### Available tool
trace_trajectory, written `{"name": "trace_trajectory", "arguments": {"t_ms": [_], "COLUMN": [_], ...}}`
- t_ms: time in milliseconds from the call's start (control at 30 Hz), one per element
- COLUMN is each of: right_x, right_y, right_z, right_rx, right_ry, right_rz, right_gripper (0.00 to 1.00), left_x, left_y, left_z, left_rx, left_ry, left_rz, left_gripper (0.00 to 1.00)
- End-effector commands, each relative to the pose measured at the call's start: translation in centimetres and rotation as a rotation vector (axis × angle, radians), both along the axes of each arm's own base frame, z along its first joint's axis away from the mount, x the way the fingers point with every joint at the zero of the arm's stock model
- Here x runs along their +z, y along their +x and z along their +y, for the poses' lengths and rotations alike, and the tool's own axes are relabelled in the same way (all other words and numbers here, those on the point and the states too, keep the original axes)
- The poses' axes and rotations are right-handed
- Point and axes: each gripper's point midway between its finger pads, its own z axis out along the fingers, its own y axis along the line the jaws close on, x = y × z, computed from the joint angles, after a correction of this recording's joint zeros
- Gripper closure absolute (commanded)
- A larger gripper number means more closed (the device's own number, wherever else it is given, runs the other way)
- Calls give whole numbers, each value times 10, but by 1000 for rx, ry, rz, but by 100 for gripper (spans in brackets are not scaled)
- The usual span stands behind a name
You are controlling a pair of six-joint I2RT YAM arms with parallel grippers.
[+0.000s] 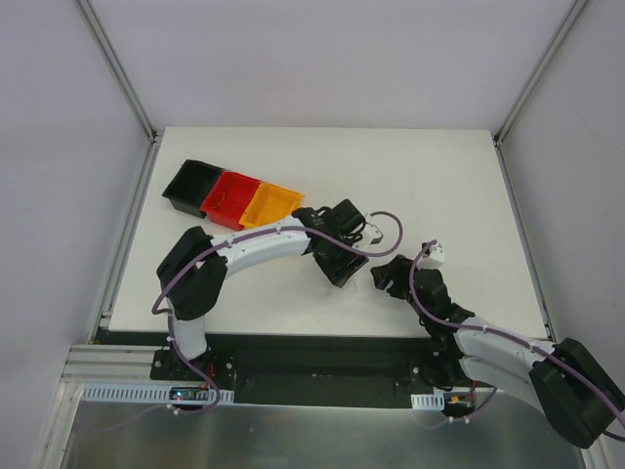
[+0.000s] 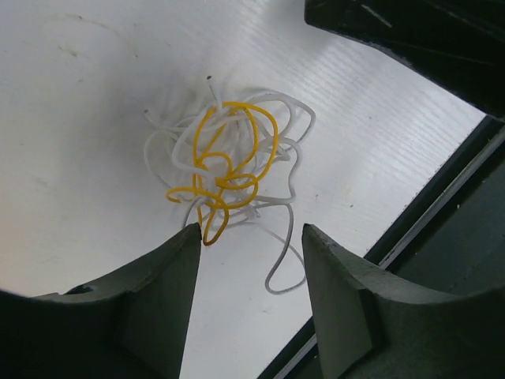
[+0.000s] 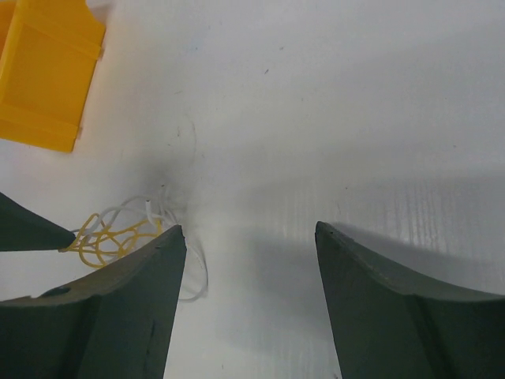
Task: Untangle the cables
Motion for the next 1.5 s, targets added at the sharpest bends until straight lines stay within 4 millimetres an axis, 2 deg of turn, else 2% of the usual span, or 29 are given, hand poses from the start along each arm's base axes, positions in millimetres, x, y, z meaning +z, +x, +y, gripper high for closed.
{"name": "trace_trajectory", "arguments": {"t_ms": [0,133,233,267,300,333,367,400,467,567,633,833,1033,1067,1133,1233,1467], "right_x": [35,35,34,34,34,34,34,34,33,34,33,34,32,32,33,32,31], "right_y": [15,15,16,16,17,17,17,17,17,17,17,17,18,18,18,18,18], "right_z": [16,18,20,21,21,21,21,22,22,23,24,23,26,25,25,25,28], "right_rx": [24,27,39,39,39,39,40,41,44,48,49,47,56,56,54,53,62], "right_ry": [84,86,79,78,80,79,80,81,80,78,78,79,74,73,76,75,73], "right_rz": [-86,-85,-78,-79,-80,-78,-79,-77,-74,-76,-73,-78,-68,-66,-70,-66,-59], "right_gripper": [31,31,31,31,31,31,31,31,31,31,31,31,31,31,31,31,31], "left_x": [-3,-5,-6,-6,-4,-1,3,6,16,22,18,18,17,16,15,21,22], "left_y": [-9,-14,-17,-17,-15,-12,-5,-1,3,-10,-17,-14,-18,-18,-19,-14,-19], "left_z": [-1,-3,-5,-5,-5,-4,0,4,7,-1,-4,0,-1,-1,-1,1,-2], "left_rx": [28,1,-14,-14,-12,-6,10,18,29,12,1,9,-12,-14,-20,-4,-18], "left_ry": [43,59,64,63,65,70,81,90,80,34,34,83,104,107,115,114,116], "left_rz": [31,11,13,9,-4,-30,-69,-98,-131,-78,-61,-110,-130,-132,-137,-165,-172], "left_gripper": [51,54,66,67,63,55,42,36,33,39,42,66,69,68,56,52,73]}}
